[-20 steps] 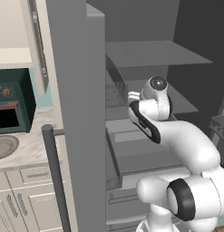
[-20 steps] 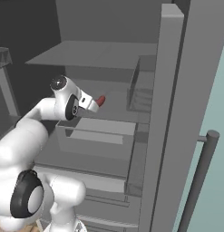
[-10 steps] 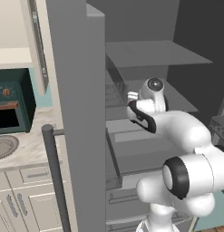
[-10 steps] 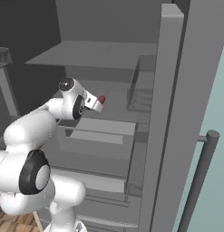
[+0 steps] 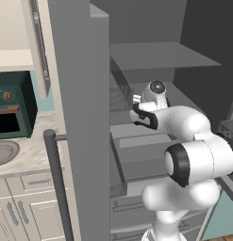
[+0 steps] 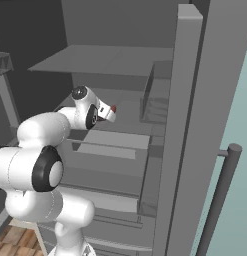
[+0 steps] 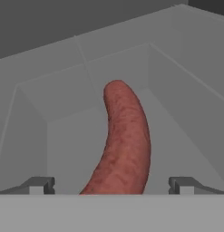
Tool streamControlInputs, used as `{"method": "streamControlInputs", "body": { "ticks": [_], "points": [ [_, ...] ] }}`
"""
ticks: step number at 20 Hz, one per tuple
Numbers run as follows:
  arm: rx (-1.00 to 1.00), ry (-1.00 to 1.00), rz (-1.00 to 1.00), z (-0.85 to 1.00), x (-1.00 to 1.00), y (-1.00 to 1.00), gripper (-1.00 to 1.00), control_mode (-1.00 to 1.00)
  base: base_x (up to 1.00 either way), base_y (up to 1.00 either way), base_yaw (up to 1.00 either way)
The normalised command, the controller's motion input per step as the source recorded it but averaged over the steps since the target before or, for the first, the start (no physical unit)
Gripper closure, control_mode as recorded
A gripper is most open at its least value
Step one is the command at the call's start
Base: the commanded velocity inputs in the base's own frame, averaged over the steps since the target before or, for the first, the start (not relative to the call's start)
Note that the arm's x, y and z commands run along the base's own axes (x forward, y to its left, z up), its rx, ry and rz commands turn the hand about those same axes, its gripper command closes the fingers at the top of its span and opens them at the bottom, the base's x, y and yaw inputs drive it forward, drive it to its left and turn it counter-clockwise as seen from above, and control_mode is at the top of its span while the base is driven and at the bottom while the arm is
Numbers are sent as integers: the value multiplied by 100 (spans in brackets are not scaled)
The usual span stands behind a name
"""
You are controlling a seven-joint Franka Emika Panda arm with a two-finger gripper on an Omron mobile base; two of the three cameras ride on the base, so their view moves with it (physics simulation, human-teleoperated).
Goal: Move the hot dog bun to the plate on the dining table and place the condiment next to that plate. Then navigate to the fridge and take the sausage and place it on the plate as well.
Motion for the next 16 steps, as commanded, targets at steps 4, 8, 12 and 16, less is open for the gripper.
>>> {"method": "streamControlInputs", "body": {
  "ticks": [4,8,12,16],
  "points": [
    [0,0,0,-20,14,0,-100,-100,0,0,0],
    [0,0,0,-27,6,0,-100,-100,0,0,0],
    [0,0,0,-32,9,0,100,-100,0,0,0],
    [0,3,0,-28,1,0,100,-100,0,0,0]
  ]
}}
